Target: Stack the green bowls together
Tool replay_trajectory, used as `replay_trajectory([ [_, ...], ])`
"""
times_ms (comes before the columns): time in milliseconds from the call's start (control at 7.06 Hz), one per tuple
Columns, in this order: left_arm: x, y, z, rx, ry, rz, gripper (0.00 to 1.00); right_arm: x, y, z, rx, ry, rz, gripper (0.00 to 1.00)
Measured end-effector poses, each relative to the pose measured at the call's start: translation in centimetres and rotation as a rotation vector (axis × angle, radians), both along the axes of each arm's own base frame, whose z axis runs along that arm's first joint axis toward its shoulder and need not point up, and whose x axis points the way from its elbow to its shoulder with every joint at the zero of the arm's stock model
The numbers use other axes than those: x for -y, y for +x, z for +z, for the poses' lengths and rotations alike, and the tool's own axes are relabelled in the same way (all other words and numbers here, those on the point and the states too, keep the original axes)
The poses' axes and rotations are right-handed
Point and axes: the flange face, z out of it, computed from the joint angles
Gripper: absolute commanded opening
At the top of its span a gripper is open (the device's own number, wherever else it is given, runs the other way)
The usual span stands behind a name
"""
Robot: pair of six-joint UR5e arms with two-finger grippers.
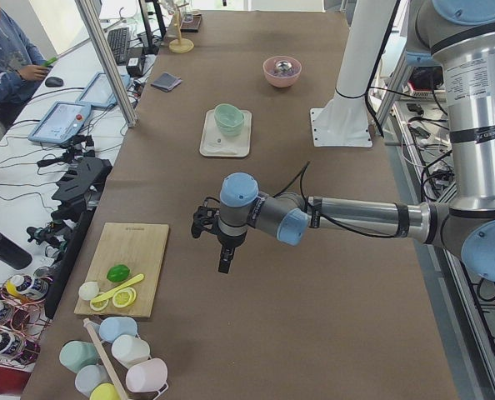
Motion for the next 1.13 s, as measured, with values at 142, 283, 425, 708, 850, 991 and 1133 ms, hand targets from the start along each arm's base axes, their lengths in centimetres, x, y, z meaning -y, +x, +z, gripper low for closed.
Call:
replay_trajectory([
  [142, 0.4, -1.5, 0.3, -0.049, -0.015, -0.017, 0.98, 0.3, 0.0, -0.3, -0.002, 0.004, 0.0, 1.0],
  [283, 0.5, -2.6, 0.6, -0.065, 0.0, -0.012, 0.98, 0.6, -0.1, -0.7, -0.003, 0.01, 0.001, 1.0],
  [425, 0.4, -3.1, 0.9, -0.066, 0.019, 0.007, 0.98, 1.0, -0.2, -1.2, -0.003, 0.013, 0.001, 1.0],
  [708, 0.2, -3.4, 0.8, -0.074, 0.036, 0.021, 0.98, 1.5, -0.3, -1.8, -0.003, 0.018, 0.004, 1.0],
  [850, 0.4, -3.4, 0.6, -0.072, 0.043, 0.022, 0.98, 1.6, -0.3, -1.9, -0.002, 0.019, 0.005, 1.0],
  [991, 0.5, -3.4, 0.4, -0.07, 0.048, 0.022, 0.98, 1.7, -0.4, -2.1, -0.001, 0.021, 0.005, 1.0],
  [1133, 0.5, -3.4, 0.3, -0.069, 0.05, 0.021, 0.98, 1.7, -0.4, -2.2, 0.0, 0.023, 0.006, 1.0],
])
